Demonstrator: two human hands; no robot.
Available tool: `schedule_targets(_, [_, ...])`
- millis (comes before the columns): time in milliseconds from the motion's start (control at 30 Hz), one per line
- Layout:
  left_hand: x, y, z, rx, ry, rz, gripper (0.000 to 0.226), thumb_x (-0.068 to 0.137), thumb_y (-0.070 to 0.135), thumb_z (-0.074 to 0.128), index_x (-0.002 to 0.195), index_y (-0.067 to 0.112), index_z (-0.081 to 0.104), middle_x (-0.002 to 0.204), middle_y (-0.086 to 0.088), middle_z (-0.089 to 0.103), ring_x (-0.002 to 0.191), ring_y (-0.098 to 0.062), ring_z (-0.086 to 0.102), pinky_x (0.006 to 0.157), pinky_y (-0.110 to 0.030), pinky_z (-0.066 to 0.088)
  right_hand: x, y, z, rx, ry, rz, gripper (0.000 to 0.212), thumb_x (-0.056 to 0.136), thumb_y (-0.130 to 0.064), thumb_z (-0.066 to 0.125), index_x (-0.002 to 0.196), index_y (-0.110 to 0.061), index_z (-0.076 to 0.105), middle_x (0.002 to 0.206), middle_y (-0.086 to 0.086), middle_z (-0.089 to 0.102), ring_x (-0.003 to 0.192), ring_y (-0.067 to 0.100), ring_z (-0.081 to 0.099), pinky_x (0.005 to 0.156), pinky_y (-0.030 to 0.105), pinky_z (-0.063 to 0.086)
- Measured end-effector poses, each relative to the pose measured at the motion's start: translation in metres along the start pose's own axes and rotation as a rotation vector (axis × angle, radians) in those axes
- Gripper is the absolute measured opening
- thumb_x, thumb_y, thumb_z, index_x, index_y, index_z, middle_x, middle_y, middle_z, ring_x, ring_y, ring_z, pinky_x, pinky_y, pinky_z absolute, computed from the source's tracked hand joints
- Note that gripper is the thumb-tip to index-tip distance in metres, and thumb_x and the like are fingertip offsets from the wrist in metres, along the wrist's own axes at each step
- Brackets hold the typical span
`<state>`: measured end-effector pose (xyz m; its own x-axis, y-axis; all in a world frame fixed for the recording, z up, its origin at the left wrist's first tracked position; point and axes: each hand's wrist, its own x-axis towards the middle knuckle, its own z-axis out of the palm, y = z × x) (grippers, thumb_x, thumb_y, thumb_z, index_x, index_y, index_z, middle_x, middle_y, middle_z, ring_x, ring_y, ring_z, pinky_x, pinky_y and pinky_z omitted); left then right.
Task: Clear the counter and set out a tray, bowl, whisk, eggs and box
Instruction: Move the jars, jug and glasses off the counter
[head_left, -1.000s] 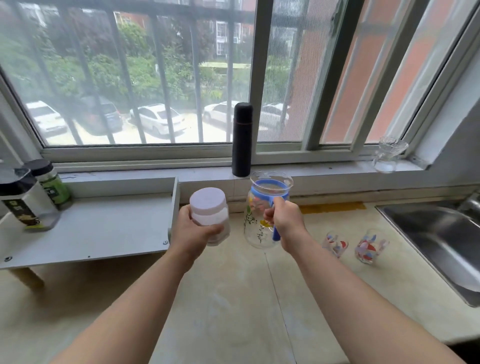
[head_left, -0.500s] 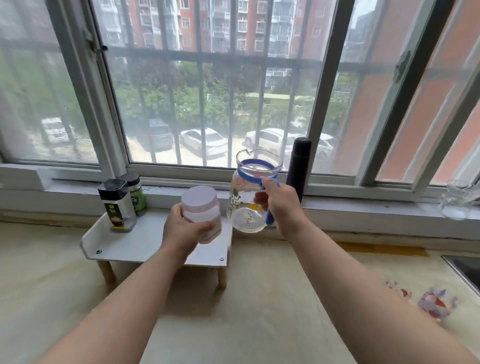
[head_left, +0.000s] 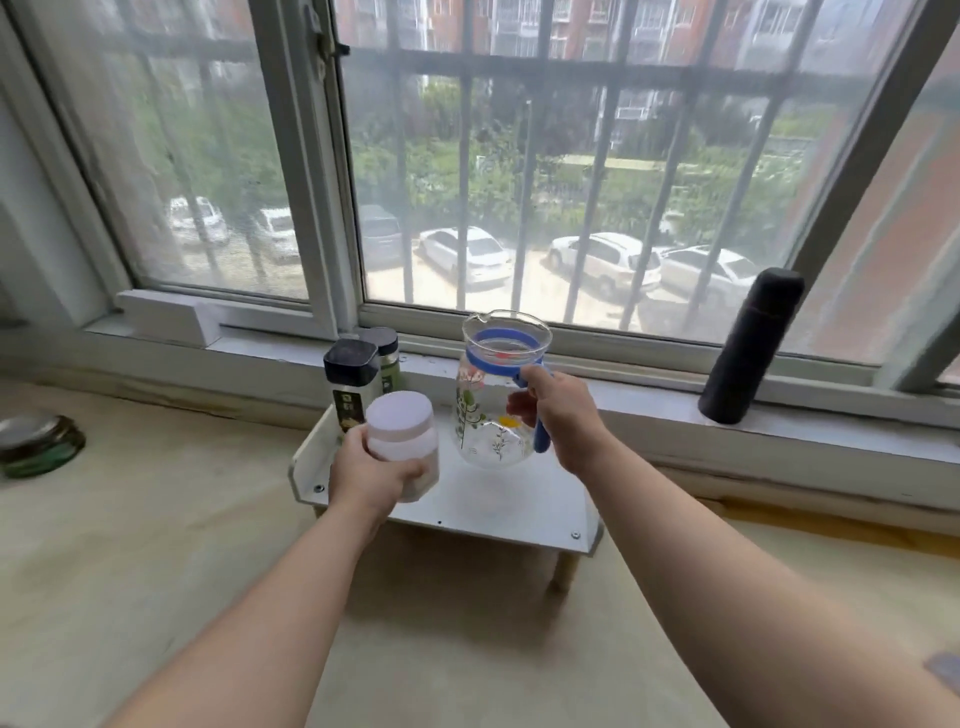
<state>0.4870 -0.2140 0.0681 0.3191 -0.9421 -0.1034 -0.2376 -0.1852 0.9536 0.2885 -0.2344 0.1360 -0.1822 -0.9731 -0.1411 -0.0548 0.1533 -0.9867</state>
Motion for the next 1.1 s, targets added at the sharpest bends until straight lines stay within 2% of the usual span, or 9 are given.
schedule_targets(133, [0.018,-0.014,-0.007,0.007,0.005,-0.034,0.073,0.066,0.008,0.083,0.13,0.015,0.047,0.122,-0.004,0.058,0.105,-0.023,0.05,0.089,-0.036,0.045,0.018,0.003,0.03,-0.007,-0.018,0.001,0.02,0.092,-0.024,0.051,0.088,-0.008,0.062,0.084,0.013,0.063,0.069,0.018,0.058,0.061,0.029,0.041])
schedule_targets(333, [0.04,-0.03,-0.007,0.037,-0.015,-0.084,0.075,0.065,0.009,0.084,0.129,0.016,0.047,0.125,-0.006,0.057,0.115,-0.029,0.052,0.097,-0.041,0.046,0.045,0.013,0.057,-0.025,-0.018,0.026,0.028,0.091,-0.023,0.05,0.099,-0.001,0.065,0.085,0.015,0.065,0.069,0.02,0.06,0.056,0.029,0.038])
schedule_targets(433, [0.047,-0.034,-0.005,0.06,-0.02,-0.104,0.076,0.064,0.01,0.084,0.13,0.018,0.046,0.127,-0.005,0.057,0.117,-0.029,0.051,0.1,-0.043,0.045,0.056,0.018,0.063,-0.01,-0.01,0.033,0.027,0.091,-0.02,0.05,0.1,0.002,0.064,0.083,0.016,0.064,0.067,0.019,0.061,0.064,0.029,0.046])
schedule_targets(500, [0.051,-0.034,-0.003,0.074,-0.022,-0.113,0.077,0.065,0.012,0.085,0.131,0.018,0.046,0.128,-0.004,0.057,0.119,-0.029,0.051,0.101,-0.041,0.043,0.062,0.02,0.064,-0.01,-0.006,0.036,0.027,0.09,-0.02,0.05,0.098,0.001,0.064,0.083,0.016,0.065,0.068,0.02,0.062,0.069,0.032,0.047])
schedule_targets(633, [0.058,-0.035,-0.001,0.092,-0.03,-0.128,0.077,0.064,0.013,0.086,0.131,0.018,0.047,0.128,-0.003,0.058,0.119,-0.027,0.052,0.098,-0.035,0.04,0.072,0.026,0.069,0.001,-0.022,0.038,0.029,0.089,-0.018,0.05,0.1,0.006,0.065,0.083,0.018,0.064,0.067,0.021,0.062,0.069,0.03,0.049])
schedule_targets(833, [0.062,-0.038,0.002,0.097,-0.038,-0.124,0.077,0.063,0.012,0.086,0.13,0.018,0.048,0.126,-0.003,0.058,0.118,-0.026,0.051,0.099,-0.037,0.04,0.081,0.024,0.071,-0.029,-0.052,0.028,0.031,0.089,-0.018,0.052,0.101,0.007,0.065,0.083,0.017,0.066,0.068,0.021,0.063,0.073,0.03,0.052])
schedule_targets(967, [0.062,-0.04,0.005,0.096,-0.047,-0.129,0.078,0.064,0.011,0.086,0.132,0.018,0.047,0.128,-0.004,0.056,0.121,-0.027,0.049,0.102,-0.039,0.039,0.081,0.023,0.063,-0.071,-0.075,0.012,0.022,0.088,-0.018,0.052,0.087,-0.001,0.065,0.081,0.015,0.065,0.069,0.02,0.062,0.081,0.036,0.051])
schedule_targets(1033, [0.062,-0.039,0.007,0.101,-0.058,-0.126,0.078,0.065,0.01,0.085,0.132,0.017,0.046,0.129,-0.005,0.055,0.122,-0.027,0.049,0.102,-0.038,0.039,0.079,0.023,0.059,-0.102,-0.076,0.003,0.02,0.089,-0.019,0.052,0.078,-0.005,0.062,0.082,0.013,0.062,0.071,0.019,0.06,0.078,0.034,0.049])
schedule_targets(1100, [0.062,-0.039,0.009,0.104,-0.067,-0.121,0.079,0.066,0.009,0.084,0.133,0.018,0.045,0.129,-0.005,0.055,0.122,-0.027,0.048,0.102,-0.037,0.039,0.077,0.023,0.058,-0.122,-0.057,-0.003,0.019,0.089,-0.02,0.053,0.08,-0.005,0.062,0.08,0.011,0.06,0.073,0.02,0.057,0.074,0.032,0.045])
